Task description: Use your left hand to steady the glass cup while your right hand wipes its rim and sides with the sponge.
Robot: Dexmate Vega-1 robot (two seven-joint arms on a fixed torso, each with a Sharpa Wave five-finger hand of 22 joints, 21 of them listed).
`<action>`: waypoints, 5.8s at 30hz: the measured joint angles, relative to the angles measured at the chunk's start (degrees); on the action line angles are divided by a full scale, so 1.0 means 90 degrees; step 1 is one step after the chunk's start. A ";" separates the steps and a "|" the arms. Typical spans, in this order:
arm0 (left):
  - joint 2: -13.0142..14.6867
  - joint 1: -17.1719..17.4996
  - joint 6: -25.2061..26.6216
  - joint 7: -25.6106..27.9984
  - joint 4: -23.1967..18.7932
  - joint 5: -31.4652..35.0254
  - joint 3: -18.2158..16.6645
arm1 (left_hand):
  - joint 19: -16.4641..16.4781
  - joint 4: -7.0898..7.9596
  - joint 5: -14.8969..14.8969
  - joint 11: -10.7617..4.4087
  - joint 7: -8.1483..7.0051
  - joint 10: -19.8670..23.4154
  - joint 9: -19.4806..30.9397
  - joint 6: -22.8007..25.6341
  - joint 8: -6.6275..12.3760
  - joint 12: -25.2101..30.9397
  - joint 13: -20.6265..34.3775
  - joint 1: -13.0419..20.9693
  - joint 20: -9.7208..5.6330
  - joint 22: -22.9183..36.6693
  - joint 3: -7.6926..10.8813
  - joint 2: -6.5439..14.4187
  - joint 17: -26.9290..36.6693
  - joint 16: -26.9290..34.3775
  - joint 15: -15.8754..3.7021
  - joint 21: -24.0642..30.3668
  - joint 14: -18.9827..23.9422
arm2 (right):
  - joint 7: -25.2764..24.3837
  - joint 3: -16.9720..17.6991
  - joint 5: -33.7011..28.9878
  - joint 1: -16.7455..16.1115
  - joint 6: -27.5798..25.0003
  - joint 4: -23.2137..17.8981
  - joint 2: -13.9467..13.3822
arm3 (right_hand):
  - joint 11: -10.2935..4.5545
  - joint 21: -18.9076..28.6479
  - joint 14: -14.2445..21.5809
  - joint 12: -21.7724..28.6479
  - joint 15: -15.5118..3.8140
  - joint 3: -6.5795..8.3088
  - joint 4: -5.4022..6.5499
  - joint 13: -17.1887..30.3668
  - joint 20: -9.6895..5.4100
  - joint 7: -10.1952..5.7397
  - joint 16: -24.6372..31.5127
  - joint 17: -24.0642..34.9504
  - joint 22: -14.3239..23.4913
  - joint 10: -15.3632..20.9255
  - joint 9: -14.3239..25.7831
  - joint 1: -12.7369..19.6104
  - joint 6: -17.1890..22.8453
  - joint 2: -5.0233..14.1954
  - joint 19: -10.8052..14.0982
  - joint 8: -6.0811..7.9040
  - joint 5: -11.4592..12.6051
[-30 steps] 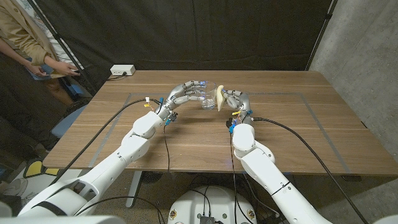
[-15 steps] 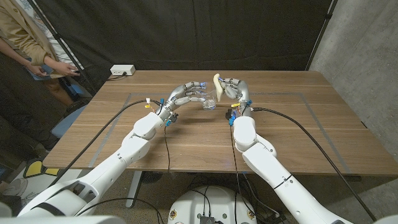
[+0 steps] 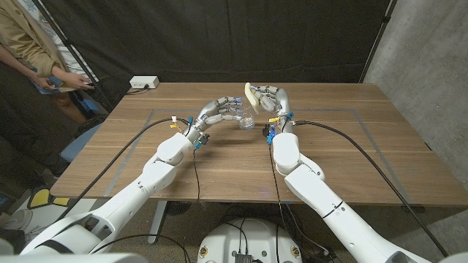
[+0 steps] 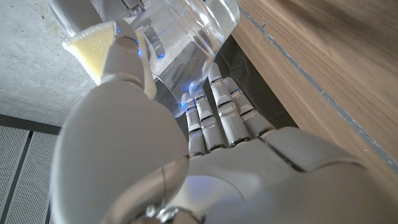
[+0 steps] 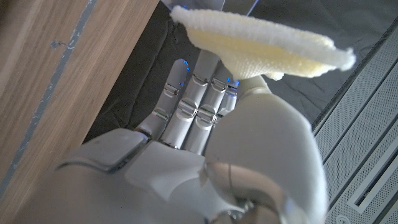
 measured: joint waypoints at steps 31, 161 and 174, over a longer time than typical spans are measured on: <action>0.0072 0.0078 -0.0096 -0.0040 -0.0103 -0.0169 -0.0097 | -0.0025 -0.0045 0.0020 -0.0001 0.0034 0.0000 0.0000 0.0034 0.0001 -0.0055 0.0080 0.0000 -0.0025 0.0000 0.0045 0.0000 -0.0004 0.0023 0.0000 0.0023 0.0000 | 0.0231 0.0780 0.0891 -0.0784 -0.0853 0.0015 0.0913 | -0.0003 0.0209 0.0072 -0.0055 -0.0027 -0.0071 0.0000 0.0032 0.0024 0.0041 0.0005 0.0078 -0.0205 0.0071 0.0051 0.0015 0.0044 0.0015 -0.0022 -0.0090 0.0045; 0.0705 0.0339 0.1708 0.1725 -0.0798 0.1725 0.0035 | -0.0303 -0.0125 -0.0006 -0.0214 0.0034 -0.0024 -0.0016 0.0034 0.0001 -0.0470 0.0033 0.0000 0.0001 0.0000 0.0125 0.0000 0.0060 -0.0004 -0.0192 0.0179 -0.0193 | -0.0754 -0.1749 -0.2943 0.1298 -0.4689 0.1833 -0.1697 | -0.0248 0.0727 0.0012 -0.0502 -0.0056 -0.0272 0.0096 0.0155 0.0027 -0.0200 -0.0401 0.0113 -0.1176 -0.0021 0.0146 -0.0056 0.0025 0.0015 -0.0320 -0.0422 0.0163; 0.0867 0.0281 0.1804 0.1646 -0.1012 0.1766 0.0120 | -0.1019 0.0029 -0.0006 -0.0795 -0.0500 -0.0606 -0.0048 -0.0446 -0.0178 -0.0764 -0.0177 0.0117 0.0010 -0.0033 -0.0029 0.0118 0.0135 -0.0100 0.0039 -0.0082 -0.1621 | -0.0444 -0.1808 -0.2952 0.1359 -0.4808 0.1797 -0.1733 | -0.0258 0.0727 -0.0321 -0.0868 0.0092 -0.0300 0.0125 0.0095 0.0023 -0.0394 -0.0778 -0.0181 -0.1219 -0.0592 0.0089 -0.0165 -0.0622 0.0181 -0.0615 -0.0797 -0.0017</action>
